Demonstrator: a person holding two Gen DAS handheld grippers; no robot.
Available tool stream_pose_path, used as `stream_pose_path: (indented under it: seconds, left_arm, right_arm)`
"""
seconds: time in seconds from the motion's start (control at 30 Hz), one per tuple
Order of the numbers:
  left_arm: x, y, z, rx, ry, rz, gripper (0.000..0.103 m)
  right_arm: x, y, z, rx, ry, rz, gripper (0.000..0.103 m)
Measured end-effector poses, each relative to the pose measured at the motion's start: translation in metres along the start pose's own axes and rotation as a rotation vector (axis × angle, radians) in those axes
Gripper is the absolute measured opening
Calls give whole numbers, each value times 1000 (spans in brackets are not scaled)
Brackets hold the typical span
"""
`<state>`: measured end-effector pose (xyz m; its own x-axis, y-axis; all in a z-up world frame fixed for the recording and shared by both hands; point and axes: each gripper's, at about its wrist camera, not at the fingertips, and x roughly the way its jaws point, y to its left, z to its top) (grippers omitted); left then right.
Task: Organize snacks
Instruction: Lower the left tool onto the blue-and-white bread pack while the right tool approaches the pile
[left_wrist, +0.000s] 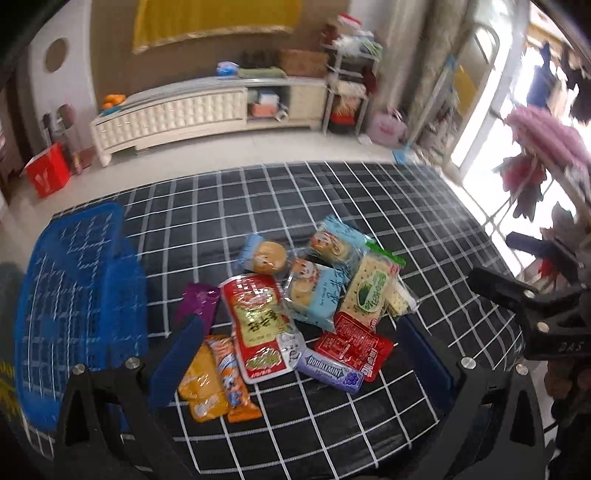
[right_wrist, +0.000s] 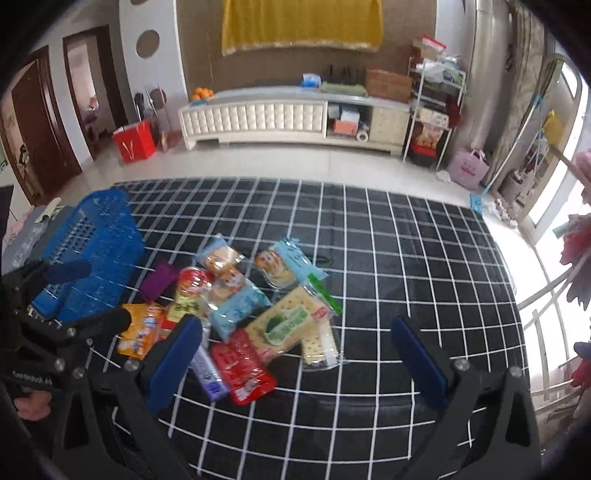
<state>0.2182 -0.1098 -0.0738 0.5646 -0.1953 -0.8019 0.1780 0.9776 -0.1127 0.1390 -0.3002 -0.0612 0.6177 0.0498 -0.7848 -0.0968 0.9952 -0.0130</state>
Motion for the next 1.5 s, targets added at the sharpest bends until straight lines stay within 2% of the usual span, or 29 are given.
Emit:
stream_pose_path:
  seconds: [0.17, 0.5, 0.7, 0.83, 1.03, 1.1, 1.13, 1.2, 1.23, 1.27, 1.5]
  left_arm:
    - [42, -11, 17, 91, 87, -13, 103]
    - [124, -13, 27, 154, 268, -52, 103]
    - [157, -19, 31, 214, 316, -32, 103]
    - [169, -18, 31, 276, 301, 34, 103]
    - [185, -18, 28, 326, 322, 48, 103]
    - [189, -16, 29, 312, 326, 24, 103]
    - [194, -16, 30, 311, 330, 12, 101]
    - [201, -19, 26, 330, 347, 14, 85]
    - [204, -20, 23, 338, 354, 24, 71]
    - [203, -19, 23, 327, 351, 11, 65]
    - [171, -5, 16, 225, 264, 3, 65]
  right_arm:
    - [30, -15, -4, 23, 57, 9, 103]
    - [79, -40, -11, 86, 119, 41, 103]
    - [92, -51, -16, 114, 139, 43, 103]
    - [93, -57, -19, 129, 142, 40, 103]
    - [95, -57, -20, 123, 149, 33, 103]
    - [96, -56, -20, 122, 151, 33, 103]
    - [96, -56, -19, 120, 154, 33, 103]
    - [99, -53, -17, 112, 157, 30, 103]
    - [100, -52, -15, 109, 158, 26, 103]
    - [100, -51, -14, 106, 156, 12, 103]
    - [99, -40, -2, 40, 148, 18, 103]
